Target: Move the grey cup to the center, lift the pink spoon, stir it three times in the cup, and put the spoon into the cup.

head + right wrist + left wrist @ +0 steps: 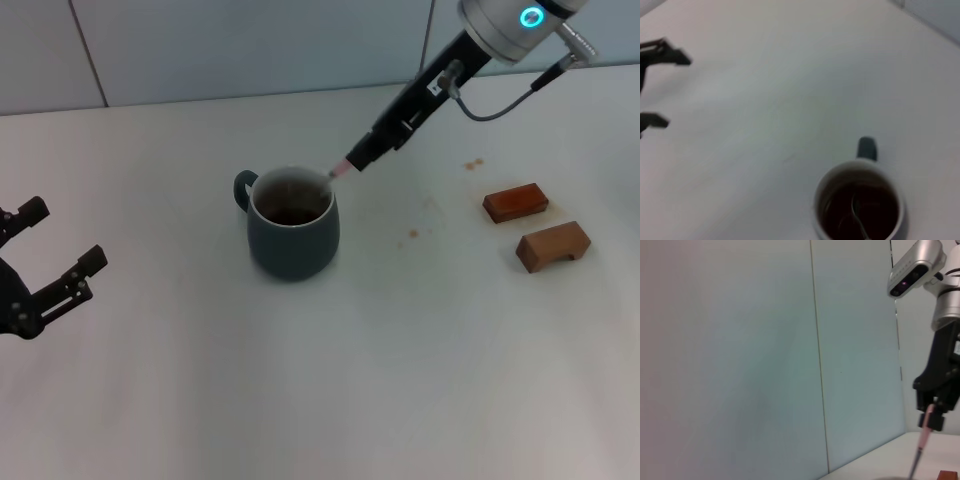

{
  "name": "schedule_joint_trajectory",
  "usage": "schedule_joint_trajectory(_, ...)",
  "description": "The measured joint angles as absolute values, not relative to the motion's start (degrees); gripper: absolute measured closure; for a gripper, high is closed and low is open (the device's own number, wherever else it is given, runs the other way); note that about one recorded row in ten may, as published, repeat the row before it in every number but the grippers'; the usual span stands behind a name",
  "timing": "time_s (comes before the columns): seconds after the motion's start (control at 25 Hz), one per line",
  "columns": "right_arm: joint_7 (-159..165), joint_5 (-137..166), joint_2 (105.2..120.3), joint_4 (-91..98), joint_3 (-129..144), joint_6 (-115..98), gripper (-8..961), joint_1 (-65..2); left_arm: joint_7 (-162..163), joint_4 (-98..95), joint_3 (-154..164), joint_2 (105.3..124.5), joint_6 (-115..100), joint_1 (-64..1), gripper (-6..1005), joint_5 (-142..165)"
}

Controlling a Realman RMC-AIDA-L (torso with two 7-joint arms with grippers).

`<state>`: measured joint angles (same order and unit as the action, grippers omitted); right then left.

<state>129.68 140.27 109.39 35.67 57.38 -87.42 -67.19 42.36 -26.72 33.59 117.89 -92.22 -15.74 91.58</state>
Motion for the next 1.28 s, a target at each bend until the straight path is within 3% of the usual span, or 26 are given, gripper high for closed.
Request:
schedule_joint_trajectory(0.36,131.62,140.71,109.33,35.5,57.99,-86.27,843,-66.65,42.39,-26.72,33.22,117.95,-92.79,-15.8,155,91.49)
schedule_joint_trajectory(0.8,131.89,140.82,109.69,35.64,58.09,-86.31,702,-66.49,42.52,-26.72,33.13,117.95,-93.01,-15.91,155,91.45)
schedule_joint_trajectory(0.96,131.56,140.54,110.1,36.85,57.83,-86.26,538,-65.77,42.53,-26.72,33.13,117.95,-93.07,-15.91,155,91.42)
schedule_joint_trajectory(1.04,130.13,140.18,110.92,39.69,57.24,-85.97,477,-63.96,42.54,-26.72,33.13,118.01,-93.09,-15.91,155,91.4)
schedule_joint_trajectory(1.28,119.46,134.3,115.55,52.03,51.22,-84.12,355,-52.62,42.53,-26.72,33.13,118.02,-93.19,-15.9,155,91.4)
